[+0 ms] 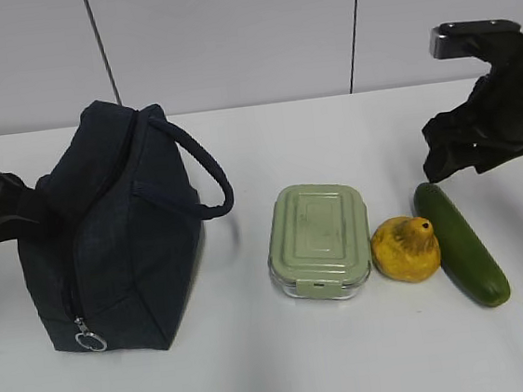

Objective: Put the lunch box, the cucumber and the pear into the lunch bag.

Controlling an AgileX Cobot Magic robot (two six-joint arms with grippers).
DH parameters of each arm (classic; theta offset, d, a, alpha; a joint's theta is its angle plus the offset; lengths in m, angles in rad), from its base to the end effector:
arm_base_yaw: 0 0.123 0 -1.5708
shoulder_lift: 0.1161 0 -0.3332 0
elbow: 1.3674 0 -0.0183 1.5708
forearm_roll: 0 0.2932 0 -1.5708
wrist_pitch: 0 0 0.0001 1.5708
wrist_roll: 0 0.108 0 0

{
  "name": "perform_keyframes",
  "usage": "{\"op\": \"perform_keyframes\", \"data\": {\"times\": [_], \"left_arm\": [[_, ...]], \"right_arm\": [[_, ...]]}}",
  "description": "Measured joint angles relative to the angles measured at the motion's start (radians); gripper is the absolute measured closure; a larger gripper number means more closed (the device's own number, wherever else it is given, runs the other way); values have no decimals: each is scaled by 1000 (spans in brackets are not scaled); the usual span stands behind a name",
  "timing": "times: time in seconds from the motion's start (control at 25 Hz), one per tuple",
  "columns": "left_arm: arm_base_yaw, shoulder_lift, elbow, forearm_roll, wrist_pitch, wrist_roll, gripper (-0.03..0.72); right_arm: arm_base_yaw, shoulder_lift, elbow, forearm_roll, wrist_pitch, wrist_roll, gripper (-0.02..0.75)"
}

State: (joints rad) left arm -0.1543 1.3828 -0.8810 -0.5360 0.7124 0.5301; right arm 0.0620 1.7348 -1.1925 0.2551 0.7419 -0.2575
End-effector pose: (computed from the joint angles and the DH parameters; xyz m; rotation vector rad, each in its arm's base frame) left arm 0.2930 -0.0821 0.2655 0.4561 2.5586 -0.4621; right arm 0.4020 0.0434 0.2323 -0.2240 2.7332 0.2340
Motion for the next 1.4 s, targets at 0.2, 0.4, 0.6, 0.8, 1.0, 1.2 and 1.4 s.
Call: {"op": "perform_keyframes", "data": {"times": [0.2, 0.4, 0.6, 0.8, 1.0, 1.2, 1.4], "left_arm": [[0, 0, 0, 0, 0, 0, 685], [0, 0, 0, 0, 0, 0, 685], [0, 0, 0, 1, -9, 1, 685], [0, 0, 0, 1, -17, 3, 685], [0, 0, 0, 1, -20, 3, 685], [0, 0, 0, 1, -21, 3, 685], [0, 0, 0, 1, -21, 3, 685]], "right_arm": [[0, 122, -97, -35, 22, 57, 241], [0, 218, -193, -91, 65, 125, 241], [0, 276, -253, -102, 105, 139, 241], [0, 325, -278, -104, 141, 139, 241], [0, 363, -282, -104, 171, 139, 241], [0, 372, -282, -104, 177, 139, 344], [0, 372, -285, -109, 184, 144, 369]]}}
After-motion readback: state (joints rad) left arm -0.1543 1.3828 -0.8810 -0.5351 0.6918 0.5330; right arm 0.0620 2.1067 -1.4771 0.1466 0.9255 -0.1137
